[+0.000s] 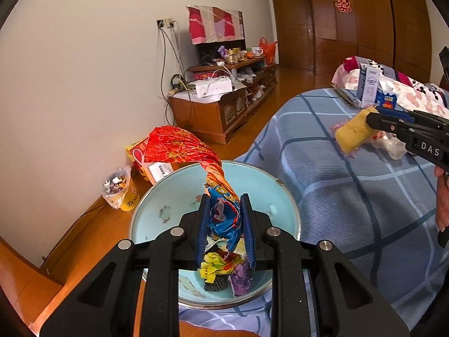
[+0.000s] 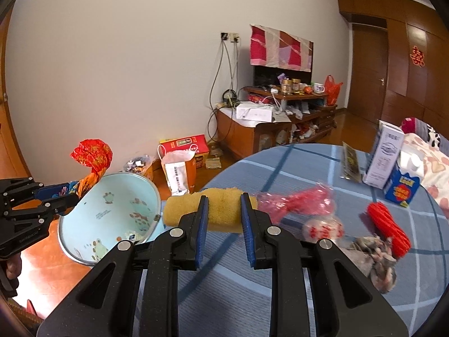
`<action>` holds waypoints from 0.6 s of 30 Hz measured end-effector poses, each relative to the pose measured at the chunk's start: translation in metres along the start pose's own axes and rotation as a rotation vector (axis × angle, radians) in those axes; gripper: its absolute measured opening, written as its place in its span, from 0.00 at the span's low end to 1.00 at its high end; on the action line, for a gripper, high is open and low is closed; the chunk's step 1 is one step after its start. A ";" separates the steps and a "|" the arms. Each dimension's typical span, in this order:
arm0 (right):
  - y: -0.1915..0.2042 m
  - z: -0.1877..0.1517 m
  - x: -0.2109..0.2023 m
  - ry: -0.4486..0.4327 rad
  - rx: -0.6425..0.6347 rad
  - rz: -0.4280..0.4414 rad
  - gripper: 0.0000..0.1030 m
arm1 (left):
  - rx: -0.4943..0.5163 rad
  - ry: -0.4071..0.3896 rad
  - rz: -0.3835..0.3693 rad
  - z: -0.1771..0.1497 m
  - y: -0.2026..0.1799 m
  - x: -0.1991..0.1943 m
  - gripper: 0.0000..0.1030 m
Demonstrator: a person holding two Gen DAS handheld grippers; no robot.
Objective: Organize soft objects
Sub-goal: 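Carry the candy wrapper with the left gripper while the right gripper carries the sponge over the bucket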
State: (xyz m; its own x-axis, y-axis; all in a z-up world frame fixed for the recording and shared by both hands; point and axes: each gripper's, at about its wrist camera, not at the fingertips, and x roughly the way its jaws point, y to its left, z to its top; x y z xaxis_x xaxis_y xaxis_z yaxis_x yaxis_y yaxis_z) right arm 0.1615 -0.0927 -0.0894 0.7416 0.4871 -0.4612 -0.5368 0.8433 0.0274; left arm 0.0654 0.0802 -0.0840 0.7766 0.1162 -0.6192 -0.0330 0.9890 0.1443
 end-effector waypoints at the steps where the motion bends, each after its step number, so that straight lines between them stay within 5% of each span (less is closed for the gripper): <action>1: 0.002 0.001 0.001 0.001 -0.003 0.003 0.23 | -0.004 0.001 0.003 0.000 0.002 0.000 0.21; 18: 0.030 0.006 0.025 0.026 -0.048 0.042 0.24 | -0.029 -0.011 0.046 0.001 0.020 0.002 0.21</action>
State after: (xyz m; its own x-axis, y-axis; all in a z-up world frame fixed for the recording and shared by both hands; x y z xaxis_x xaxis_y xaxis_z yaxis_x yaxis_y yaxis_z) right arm 0.1667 -0.0534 -0.0945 0.7074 0.5152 -0.4839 -0.5864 0.8100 0.0052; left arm 0.0670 0.1000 -0.0816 0.7805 0.1612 -0.6040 -0.0874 0.9848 0.1499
